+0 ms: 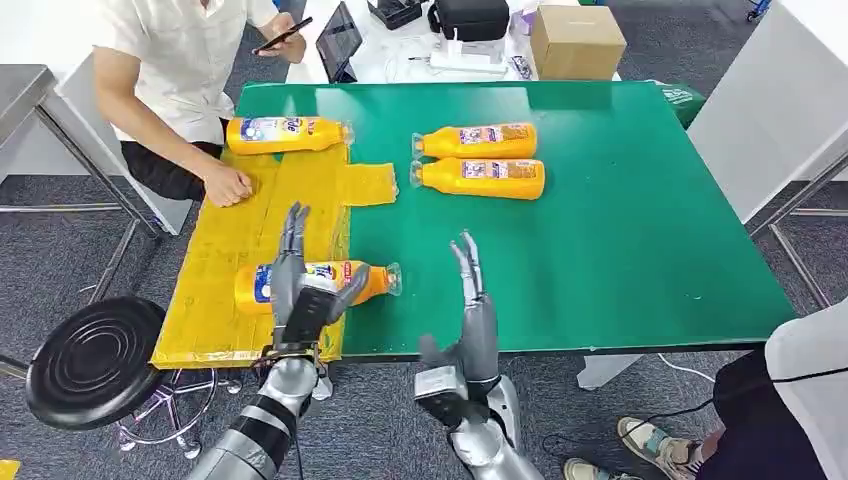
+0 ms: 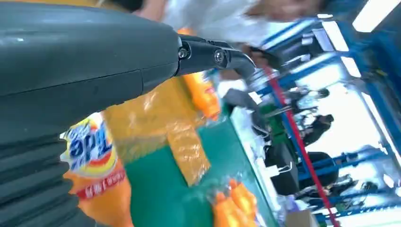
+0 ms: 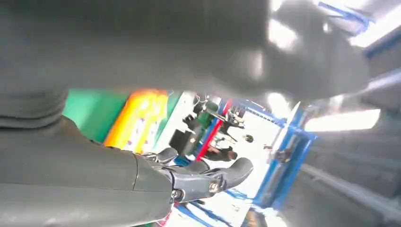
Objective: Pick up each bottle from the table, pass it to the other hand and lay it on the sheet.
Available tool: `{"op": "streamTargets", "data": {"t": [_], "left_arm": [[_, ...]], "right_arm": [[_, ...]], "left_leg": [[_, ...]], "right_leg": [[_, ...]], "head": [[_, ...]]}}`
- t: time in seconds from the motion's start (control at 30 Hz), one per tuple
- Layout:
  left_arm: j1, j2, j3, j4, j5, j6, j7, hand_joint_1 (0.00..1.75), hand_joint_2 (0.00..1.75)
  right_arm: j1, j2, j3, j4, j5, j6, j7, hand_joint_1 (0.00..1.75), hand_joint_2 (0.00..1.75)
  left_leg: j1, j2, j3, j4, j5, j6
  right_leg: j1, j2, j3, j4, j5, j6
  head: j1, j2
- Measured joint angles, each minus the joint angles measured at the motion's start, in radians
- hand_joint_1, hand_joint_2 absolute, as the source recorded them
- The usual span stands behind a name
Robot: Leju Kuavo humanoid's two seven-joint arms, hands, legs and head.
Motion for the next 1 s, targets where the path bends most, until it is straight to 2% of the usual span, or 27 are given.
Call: {"op": "streamTargets", "data": {"t": [0.13, 0.23, 0.33, 0.43, 0.57, 0.87, 1.0], "left_arm": [[0.061, 0.004, 0.008, -0.067, 0.318, -0.110, 0.050, 0.00, 1.75], [0.084, 0.010, 0.013, -0.096, 0.358, -0.121, 0.052, 0.00, 1.75], [0.110, 0.018, 0.014, -0.127, 0.417, -0.140, 0.054, 0.00, 1.75], [0.175, 0.034, 0.008, -0.186, 0.394, -0.138, 0.048, 0.00, 1.75], [0.242, 0.051, -0.004, -0.250, 0.370, -0.133, 0.047, 0.00, 1.75], [0.335, 0.075, -0.035, -0.341, 0.218, -0.082, 0.038, 0.00, 1.75], [0.344, 0.077, -0.047, -0.344, 0.159, -0.030, 0.038, 0.00, 1.75]], "right_arm": [[-0.008, -0.021, -0.128, 0.086, 0.078, 0.000, -0.002, 0.00, 1.75], [-0.014, -0.037, -0.185, 0.118, 0.097, -0.001, 0.001, 0.00, 1.75], [-0.013, -0.037, -0.264, 0.124, 0.230, -0.002, 0.016, 0.00, 1.75], [-0.012, -0.053, -0.385, 0.124, 0.336, -0.002, 0.035, 0.00, 1.75], [-0.008, -0.081, -0.491, 0.125, 0.352, -0.002, 0.040, 0.00, 1.75], [-0.003, -0.126, -0.613, 0.124, 0.483, -0.002, 0.127, 0.00, 1.75], [-0.043, -0.172, -0.610, 0.163, 0.500, -0.002, 0.204, 0.00, 1.75]], "left_leg": [[0.000, -0.003, -0.001, 0.000, 0.000, 0.000], [0.000, -0.003, -0.001, 0.000, 0.000, 0.000], [0.000, -0.003, -0.001, 0.000, 0.000, 0.000], [0.000, -0.003, -0.001, 0.000, 0.000, 0.000], [0.000, -0.002, -0.001, 0.000, -0.001, 0.000], [0.000, -0.003, -0.001, 0.000, 0.000, 0.000], [-0.001, -0.001, -0.002, 0.000, 0.000, 0.000]], "right_leg": [[0.000, -0.001, 0.000, 0.000, 0.000, 0.000], [0.000, -0.001, 0.000, 0.000, 0.000, 0.000], [0.000, -0.001, 0.000, 0.000, 0.000, 0.000], [0.000, -0.001, 0.000, 0.000, 0.000, 0.000], [0.000, 0.000, -0.001, 0.000, 0.000, 0.000], [0.000, -0.001, 0.000, -0.001, 0.000, 0.000], [-0.001, 0.000, 0.000, -0.001, 0.000, 0.000]], "head": [[0.000, 0.000], [0.000, 0.000], [0.000, 0.000], [0.000, 0.000], [0.000, 0.000], [0.000, 0.000], [0.000, 0.000]]}}
